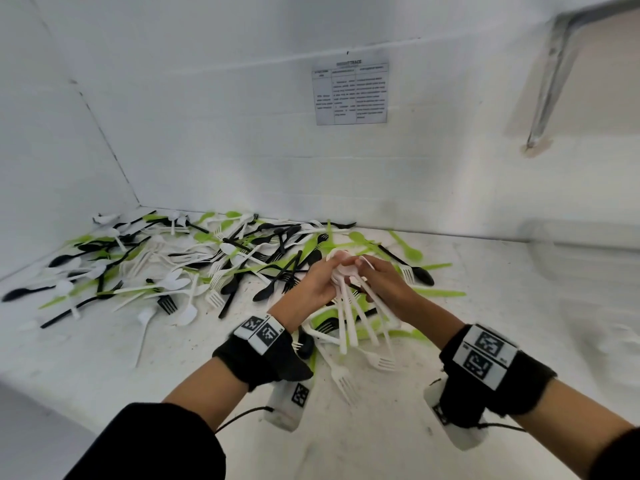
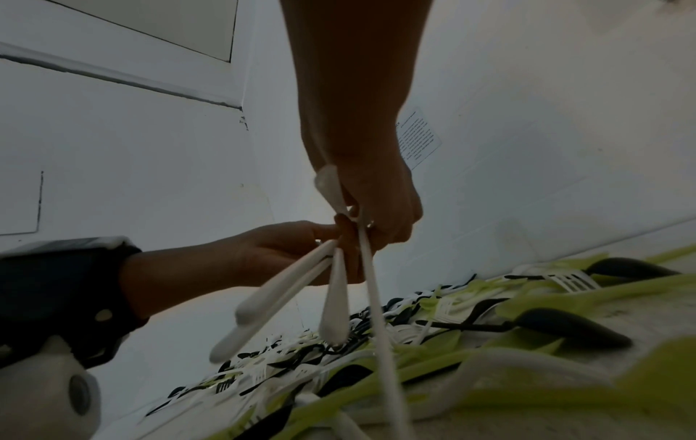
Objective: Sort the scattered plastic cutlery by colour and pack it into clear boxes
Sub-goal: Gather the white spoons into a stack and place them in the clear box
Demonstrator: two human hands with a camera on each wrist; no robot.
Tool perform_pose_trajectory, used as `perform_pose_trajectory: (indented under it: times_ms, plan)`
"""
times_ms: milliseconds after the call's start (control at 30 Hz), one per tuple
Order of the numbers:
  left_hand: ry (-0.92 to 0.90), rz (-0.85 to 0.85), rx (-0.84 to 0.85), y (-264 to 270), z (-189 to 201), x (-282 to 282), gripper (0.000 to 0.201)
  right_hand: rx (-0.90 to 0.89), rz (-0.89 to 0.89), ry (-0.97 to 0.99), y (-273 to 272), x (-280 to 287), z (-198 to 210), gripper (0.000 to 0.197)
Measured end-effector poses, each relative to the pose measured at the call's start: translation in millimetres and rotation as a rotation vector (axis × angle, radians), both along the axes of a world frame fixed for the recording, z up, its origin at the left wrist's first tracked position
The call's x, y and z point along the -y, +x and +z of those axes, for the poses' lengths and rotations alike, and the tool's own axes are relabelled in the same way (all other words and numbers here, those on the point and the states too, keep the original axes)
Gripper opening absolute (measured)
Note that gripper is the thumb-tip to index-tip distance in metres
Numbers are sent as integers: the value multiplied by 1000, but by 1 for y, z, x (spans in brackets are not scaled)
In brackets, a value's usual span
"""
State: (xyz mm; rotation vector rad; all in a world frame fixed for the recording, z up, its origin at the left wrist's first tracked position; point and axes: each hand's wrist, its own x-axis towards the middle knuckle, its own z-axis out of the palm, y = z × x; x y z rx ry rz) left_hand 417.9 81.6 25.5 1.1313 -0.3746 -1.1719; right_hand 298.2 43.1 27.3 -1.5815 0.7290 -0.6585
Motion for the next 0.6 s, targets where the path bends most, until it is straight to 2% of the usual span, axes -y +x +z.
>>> perform_pose_trajectory:
  times_ms: [67,200,267,367,467,600]
  plan:
    - [9,30,-6,1,-3,1,17,43,-68,-14,2,3,-2,28]
    - [-16,38,-32,1,-2,0,17,101,-224,109,-1,10,8,37]
    - [-34,43,-19,1,-2,1,17,82,-199,110,-5,14,14,34]
    - [-34,39,50,0,-2,2,18,26,-108,59,-8,22,18,21]
    - [-46,9,75,-3,-1,3,17,22,-59,13,-9,25,17,21]
    - [-87,-104,67,-10,2,2,42,7,-86,-37,-5,19,9,27]
